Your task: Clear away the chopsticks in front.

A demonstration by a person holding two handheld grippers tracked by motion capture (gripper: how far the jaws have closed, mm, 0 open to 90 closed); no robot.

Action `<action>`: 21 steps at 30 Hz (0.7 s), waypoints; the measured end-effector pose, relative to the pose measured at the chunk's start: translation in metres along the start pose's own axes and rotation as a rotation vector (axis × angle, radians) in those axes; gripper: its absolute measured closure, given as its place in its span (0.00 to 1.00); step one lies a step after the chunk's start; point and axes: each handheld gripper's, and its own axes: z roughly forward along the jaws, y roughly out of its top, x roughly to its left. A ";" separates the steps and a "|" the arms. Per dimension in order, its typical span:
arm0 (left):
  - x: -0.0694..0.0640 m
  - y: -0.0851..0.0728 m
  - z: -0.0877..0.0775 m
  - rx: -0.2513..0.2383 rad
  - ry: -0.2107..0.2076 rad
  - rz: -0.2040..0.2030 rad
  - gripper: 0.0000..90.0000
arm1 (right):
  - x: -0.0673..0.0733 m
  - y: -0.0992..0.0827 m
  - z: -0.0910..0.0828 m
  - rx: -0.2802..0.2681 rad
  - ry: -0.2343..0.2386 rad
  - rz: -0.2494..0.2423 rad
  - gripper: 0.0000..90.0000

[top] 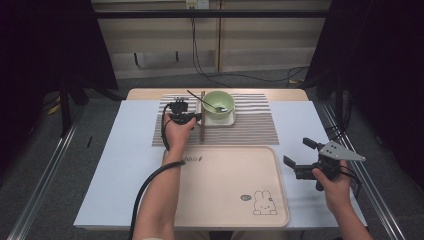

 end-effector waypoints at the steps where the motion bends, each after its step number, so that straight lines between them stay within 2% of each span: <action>1: 0.000 0.000 0.001 0.013 0.001 -0.003 0.73 | 0.000 0.000 0.000 -0.002 0.002 -0.004 0.01; 2: -0.001 0.000 0.001 0.002 -0.001 -0.017 0.74 | 0.000 0.000 0.000 0.002 0.005 -0.002 0.01; 5: -0.002 0.000 0.003 0.014 0.010 -0.012 0.76 | 0.000 0.000 0.000 0.004 0.007 -0.005 0.01; 7: -0.002 -0.001 0.005 0.013 0.014 -0.029 0.76 | 0.000 0.000 0.001 0.003 0.005 -0.003 0.01; 9: -0.002 -0.001 0.006 0.020 0.003 -0.036 0.77 | 0.000 0.000 0.001 0.003 0.005 -0.003 0.01; 15: -0.004 -0.001 0.010 0.034 0.027 -0.042 0.79 | 0.000 0.000 0.001 0.002 0.006 -0.007 0.01; 21: -0.005 0.000 0.012 0.026 0.034 -0.072 0.80 | -0.001 0.000 0.000 0.004 0.004 -0.010 0.01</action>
